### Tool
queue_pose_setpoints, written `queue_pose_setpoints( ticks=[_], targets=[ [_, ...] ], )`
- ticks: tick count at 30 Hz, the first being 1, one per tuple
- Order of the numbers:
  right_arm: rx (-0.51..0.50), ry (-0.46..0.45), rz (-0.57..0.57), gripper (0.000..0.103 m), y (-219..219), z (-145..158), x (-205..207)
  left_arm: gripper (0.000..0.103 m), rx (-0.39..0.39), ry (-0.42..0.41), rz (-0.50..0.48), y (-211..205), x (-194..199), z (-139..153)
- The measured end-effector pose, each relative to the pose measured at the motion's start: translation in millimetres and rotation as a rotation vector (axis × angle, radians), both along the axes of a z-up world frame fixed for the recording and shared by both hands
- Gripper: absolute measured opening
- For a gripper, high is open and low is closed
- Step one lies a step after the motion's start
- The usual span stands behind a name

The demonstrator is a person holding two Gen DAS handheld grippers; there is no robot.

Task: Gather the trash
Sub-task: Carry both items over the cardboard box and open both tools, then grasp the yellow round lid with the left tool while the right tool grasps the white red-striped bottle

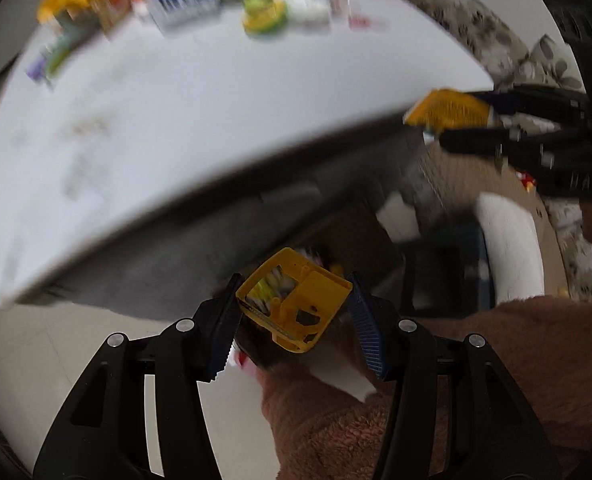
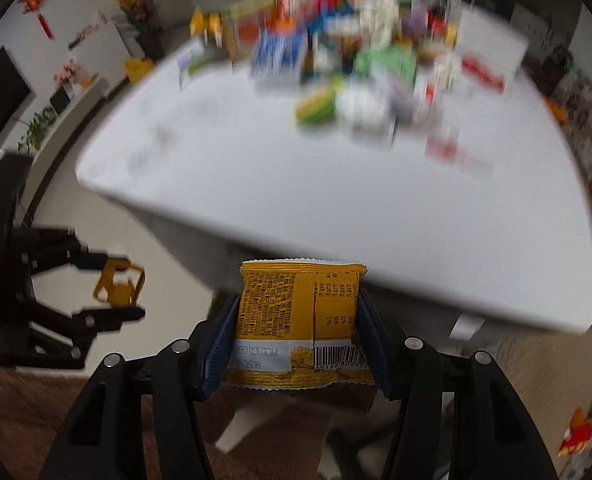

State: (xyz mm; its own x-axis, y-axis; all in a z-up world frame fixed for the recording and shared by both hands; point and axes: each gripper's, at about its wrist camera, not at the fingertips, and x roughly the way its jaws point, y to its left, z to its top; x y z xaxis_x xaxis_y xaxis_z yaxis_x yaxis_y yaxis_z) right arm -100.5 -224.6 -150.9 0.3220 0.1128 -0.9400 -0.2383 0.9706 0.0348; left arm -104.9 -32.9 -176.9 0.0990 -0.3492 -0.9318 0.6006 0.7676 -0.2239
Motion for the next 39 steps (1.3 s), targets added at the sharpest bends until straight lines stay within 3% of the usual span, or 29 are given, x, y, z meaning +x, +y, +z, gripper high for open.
queue_pose_setpoints(
  ticks=[3,6,8,9,12,15,23,27,29,31,34,39],
  targets=[
    [-0.002,0.090,-0.037,0.056,-10,-54,-15,0.051,0.019,0.073,-0.001,-6,-2,-47],
    [-0.002,0.181,-0.084,0.061,-21,-107,-18,0.054,0.104,0.167,0.023,-13,2,-107],
    [-0.027,0.226,-0.120,0.075,-29,-138,-17,0.064,0.155,0.207,0.042,-19,3,-147],
    [-0.035,0.249,-0.133,0.074,-32,-155,-16,0.069,0.177,0.217,0.042,-21,3,-160],
    [-0.085,0.305,-0.147,0.074,-37,-189,-12,0.069,0.253,0.285,0.065,-25,5,-208],
    [-0.087,0.323,-0.151,0.074,-39,-195,-10,0.069,0.269,0.327,0.108,-24,8,-223],
    [-0.051,0.307,-0.126,0.076,-40,-168,3,0.069,0.195,0.299,0.147,-13,7,-179],
    [-0.008,0.287,-0.116,0.077,-38,-133,3,0.069,0.103,0.222,0.086,-14,0,-105],
    [0.007,0.251,-0.108,0.079,-39,-109,1,0.070,0.010,0.158,0.051,-15,-1,-52],
    [0.022,0.208,-0.108,0.080,-43,-83,-3,0.079,-0.053,0.091,0.046,-17,4,-12],
    [0.050,0.160,-0.141,0.082,-48,-53,-5,0.082,-0.115,-0.050,0.090,-26,34,36],
    [0.088,0.089,-0.219,0.084,-55,-22,-6,0.082,-0.138,-0.135,0.146,-58,109,48]
  ],
)
